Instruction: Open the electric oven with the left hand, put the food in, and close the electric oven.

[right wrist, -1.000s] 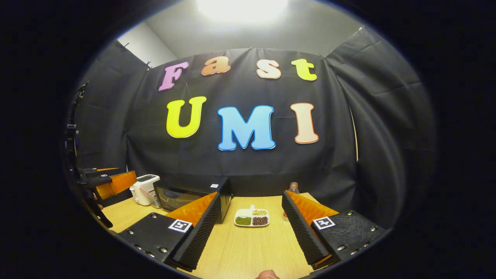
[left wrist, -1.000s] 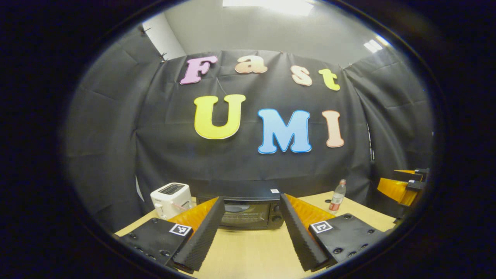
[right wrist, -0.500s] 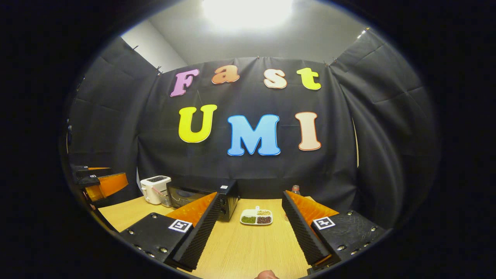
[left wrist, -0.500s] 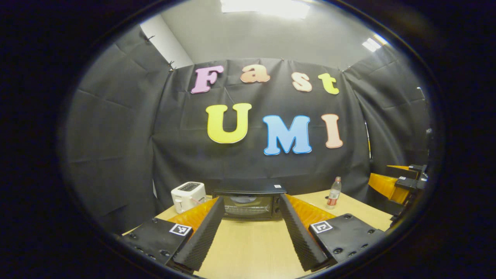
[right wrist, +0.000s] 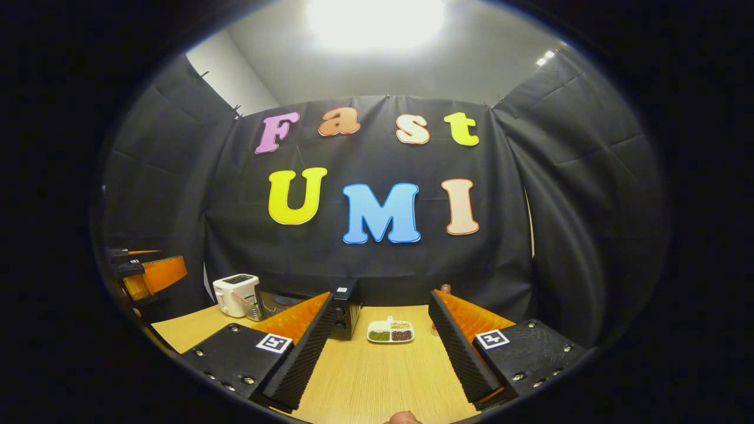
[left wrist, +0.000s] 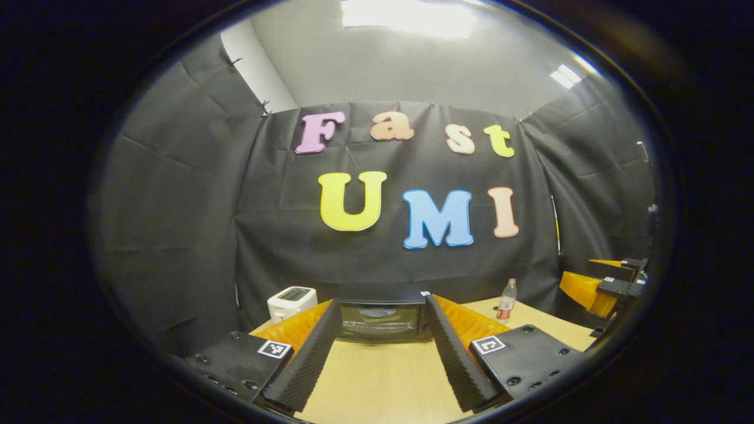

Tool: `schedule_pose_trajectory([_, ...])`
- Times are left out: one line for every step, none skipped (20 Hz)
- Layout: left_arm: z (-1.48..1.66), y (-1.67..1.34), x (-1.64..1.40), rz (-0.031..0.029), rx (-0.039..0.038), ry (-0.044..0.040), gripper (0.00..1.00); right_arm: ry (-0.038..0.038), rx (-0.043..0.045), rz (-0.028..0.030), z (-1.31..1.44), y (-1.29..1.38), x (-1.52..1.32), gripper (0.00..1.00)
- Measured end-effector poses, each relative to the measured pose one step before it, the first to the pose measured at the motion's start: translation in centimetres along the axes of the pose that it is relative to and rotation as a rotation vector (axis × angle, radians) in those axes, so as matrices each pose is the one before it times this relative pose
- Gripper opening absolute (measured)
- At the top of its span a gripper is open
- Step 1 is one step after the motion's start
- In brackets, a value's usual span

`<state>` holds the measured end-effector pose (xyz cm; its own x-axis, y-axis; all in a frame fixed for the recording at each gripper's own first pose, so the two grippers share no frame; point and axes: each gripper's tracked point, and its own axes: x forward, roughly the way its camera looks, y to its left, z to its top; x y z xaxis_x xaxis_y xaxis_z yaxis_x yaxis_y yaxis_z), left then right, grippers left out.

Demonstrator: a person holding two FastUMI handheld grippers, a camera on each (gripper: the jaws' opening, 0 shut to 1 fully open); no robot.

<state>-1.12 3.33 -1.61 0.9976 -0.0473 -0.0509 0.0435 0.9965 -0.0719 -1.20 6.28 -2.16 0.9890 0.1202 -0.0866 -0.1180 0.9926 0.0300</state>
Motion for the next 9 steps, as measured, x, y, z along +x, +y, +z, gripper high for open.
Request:
schedule_pose_trajectory([0.098,0.012,-0.082,-0.00411,-0.00374,-0.00251,1.00,-0.00387,-0.00028,-0.00547,0.176,-0.044,-0.059,0.98])
schedule_pose_trajectory([0.042,0.007,-0.127,-0.00132,-0.00237,-0.00018,1.00,-0.00238,0.00088,0.00061,0.204,0.105,-0.037,0.98])
schedule_pose_trajectory([-0.045,0.180,0.011,0.00085,-0.00322,-0.00089,1.00,-0.00083,0.00057,0.00061,0.199,0.158,-0.088,0.98])
schedule_pose_trajectory([0.015,0.152,-0.129,-0.00051,-0.00561,-0.00075,1.00,-0.00313,-0.00036,0.00065,0.265,0.039,-0.136,0.98])
schedule_pose_trajectory([-0.222,0.118,-0.005,-0.00041,-0.00462,0.00226,1.00,-0.00827,0.00147,-0.00133,0.401,0.050,0.036,0.98])
schedule_pose_trajectory([-0.071,0.187,-0.064,0.00050,-0.00066,0.00164,1.00,-0.00817,0.00075,0.00197,0.408,0.105,-0.008,0.98])
schedule_pose_trajectory([-0.216,0.164,0.098,-0.00126,0.00106,0.00292,1.00,-0.00865,0.00165,0.00011,0.284,0.131,-0.053,0.98])
schedule_pose_trajectory([-0.113,0.236,-0.063,-0.00061,0.00002,0.00268,1.00,-0.00572,-0.00074,0.00202,0.287,0.067,-0.016,0.98])
schedule_pose_trajectory([0.031,-0.011,-0.007,-0.00133,-0.00197,0.00111,1.00,-0.00322,-0.00126,0.00105,0.031,0.136,0.023,0.98])
